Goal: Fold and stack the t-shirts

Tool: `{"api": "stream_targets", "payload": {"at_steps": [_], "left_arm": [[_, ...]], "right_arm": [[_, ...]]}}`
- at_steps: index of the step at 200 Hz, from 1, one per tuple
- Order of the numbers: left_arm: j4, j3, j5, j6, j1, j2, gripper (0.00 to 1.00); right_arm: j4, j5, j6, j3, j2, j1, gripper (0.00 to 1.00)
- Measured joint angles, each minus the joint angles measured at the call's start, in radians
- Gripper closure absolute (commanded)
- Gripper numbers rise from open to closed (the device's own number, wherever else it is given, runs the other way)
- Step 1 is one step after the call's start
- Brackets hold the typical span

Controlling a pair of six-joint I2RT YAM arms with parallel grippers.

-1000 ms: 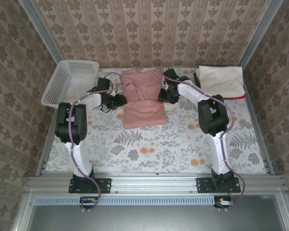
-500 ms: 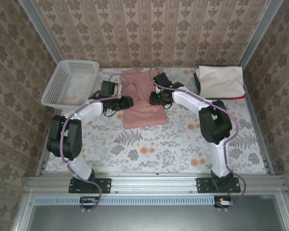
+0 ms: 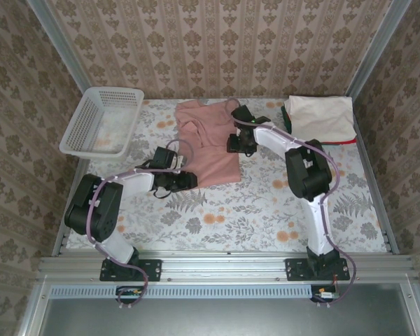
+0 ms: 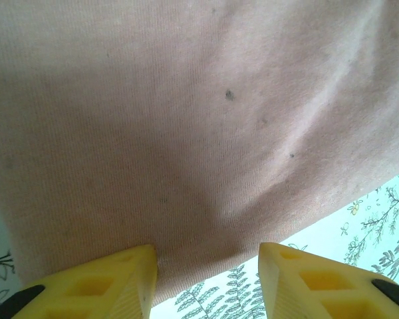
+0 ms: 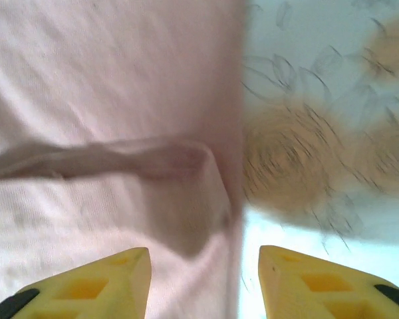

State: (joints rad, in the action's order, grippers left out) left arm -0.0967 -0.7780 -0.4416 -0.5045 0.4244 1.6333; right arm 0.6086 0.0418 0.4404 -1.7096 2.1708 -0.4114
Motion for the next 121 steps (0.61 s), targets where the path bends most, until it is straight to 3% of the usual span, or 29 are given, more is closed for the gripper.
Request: {"api": "stream_targets", "payload": {"at_steps": [21,47,74,121], "left_arm": [[-0.009,-0.001,0.005,0.000,-0.001,-0.007,0.51],[-0.037,-0.008,0.022,0.000,-0.002,-0.017,0.50],[-0.058,-0.018,0.027,0.001,-0.006,-0.017,0.50],[-0.061,-0.018,0.018,0.001,-0.039,-0.015,0.50]], "right_arm": [[-0.046,-0.011,0.010,0.170,-0.143,-0.036,0.47],[-0.113,-0.032,0.045,0.358,-0.273,-0.142,0.56],[-0.141,-0.047,0.092,0.446,-0.278,-0.220,0.68],[-0.178,-0.086,0.142,0.515,-0.274,-0.204,0.66]]}}
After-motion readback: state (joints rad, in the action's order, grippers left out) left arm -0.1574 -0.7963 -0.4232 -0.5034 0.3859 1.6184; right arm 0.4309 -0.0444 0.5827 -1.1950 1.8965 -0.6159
